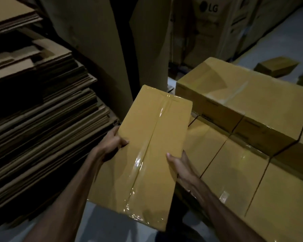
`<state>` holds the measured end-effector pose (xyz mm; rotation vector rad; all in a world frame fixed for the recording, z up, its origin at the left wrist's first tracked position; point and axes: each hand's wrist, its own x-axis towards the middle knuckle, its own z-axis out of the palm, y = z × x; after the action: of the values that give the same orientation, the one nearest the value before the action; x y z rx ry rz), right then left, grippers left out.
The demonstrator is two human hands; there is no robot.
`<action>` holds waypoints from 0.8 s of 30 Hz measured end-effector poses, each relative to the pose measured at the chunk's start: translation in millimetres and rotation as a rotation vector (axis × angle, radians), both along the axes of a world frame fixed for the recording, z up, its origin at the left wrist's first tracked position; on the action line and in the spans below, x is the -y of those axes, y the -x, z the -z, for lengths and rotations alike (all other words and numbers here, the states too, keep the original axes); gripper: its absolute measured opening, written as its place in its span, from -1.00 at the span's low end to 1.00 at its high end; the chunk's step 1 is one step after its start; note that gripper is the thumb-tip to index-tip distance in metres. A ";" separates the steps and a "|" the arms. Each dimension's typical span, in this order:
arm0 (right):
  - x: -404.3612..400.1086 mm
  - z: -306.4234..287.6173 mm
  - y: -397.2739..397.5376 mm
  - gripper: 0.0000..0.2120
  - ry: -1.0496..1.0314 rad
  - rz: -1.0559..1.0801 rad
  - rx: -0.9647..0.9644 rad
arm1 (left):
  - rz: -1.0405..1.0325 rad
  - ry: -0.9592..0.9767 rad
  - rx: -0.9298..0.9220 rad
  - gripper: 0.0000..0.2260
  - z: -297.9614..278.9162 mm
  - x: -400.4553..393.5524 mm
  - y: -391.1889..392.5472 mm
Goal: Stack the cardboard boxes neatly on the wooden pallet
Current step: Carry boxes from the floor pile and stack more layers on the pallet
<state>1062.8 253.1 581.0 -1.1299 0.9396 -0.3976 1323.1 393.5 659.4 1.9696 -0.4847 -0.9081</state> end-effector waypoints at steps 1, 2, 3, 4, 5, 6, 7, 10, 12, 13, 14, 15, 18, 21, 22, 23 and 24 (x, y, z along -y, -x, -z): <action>5.2 -3.9 -13.0 -0.25 0.013 0.005 -0.001 | 0.022 -0.019 0.028 -0.30 -1.9 8.7 -13.9; 11.4 -5.1 -24.4 -0.30 0.028 0.006 -0.017 | 0.058 -0.030 0.063 -0.28 -2.7 17.3 -27.2; 17.8 -7.1 -36.0 -0.32 0.037 0.014 -0.028 | 0.087 -0.030 0.086 -0.30 -4.0 26.3 -38.8; 24.4 -8.5 -46.8 -0.33 0.046 0.031 -0.053 | 0.115 -0.027 0.114 -0.32 -4.2 35.6 -48.6; 31.3 -8.8 -56.4 -0.33 0.062 0.053 -0.073 | 0.136 -0.028 0.134 -0.34 -4.0 45.4 -58.1; 37.6 -8.9 -65.2 -0.33 0.076 0.070 -0.095 | 0.156 -0.042 0.150 -0.35 -2.8 55.2 -67.1; 43.7 -7.6 -73.7 -0.31 0.087 0.079 -0.110 | 0.170 -0.060 0.159 -0.35 -0.4 64.2 -76.8; 58.5 -2.9 -100.2 -0.22 0.088 0.104 -0.169 | 0.198 -0.104 0.192 -0.33 11.6 94.1 -108.8; 68.8 7.3 -119.7 -0.03 0.065 0.106 -0.189 | 0.215 -0.140 0.213 -0.33 19.9 115.6 -129.2; 73.3 14.6 -128.2 0.01 0.056 0.115 -0.196 | 0.228 -0.159 0.214 -0.32 24.7 125.7 -139.0; 78.5 19.9 -136.1 0.01 0.044 0.130 -0.212 | 0.248 -0.169 0.218 -0.33 30.3 136.5 -148.1; 82.5 19.5 -142.9 -0.03 0.031 0.153 -0.218 | 0.269 -0.177 0.214 -0.33 35.4 147.1 -156.7; 94.6 23.3 -161.1 -0.14 0.000 0.207 -0.252 | 0.329 -0.205 0.206 -0.35 47.6 176.8 -179.0; 105.3 32.4 -176.8 -0.24 -0.044 0.263 -0.271 | 0.397 -0.224 0.187 -0.36 56.9 203.3 -200.4; 108.4 39.5 -181.3 -0.30 -0.050 0.274 -0.262 | 0.428 -0.227 0.172 -0.37 58.6 211.0 -206.4; 111.5 46.3 -186.3 -0.32 -0.062 0.290 -0.252 | 0.458 -0.234 0.150 -0.38 61.7 219.2 -212.9; 111.5 44.5 -189.2 -0.28 -0.076 0.286 -0.254 | 0.480 -0.231 0.136 -0.38 64.3 223.3 -217.7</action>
<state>1251.9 141.6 536.4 -0.9929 1.3368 -0.4523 1540.8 170.1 595.1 2.1756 -0.9983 -1.1699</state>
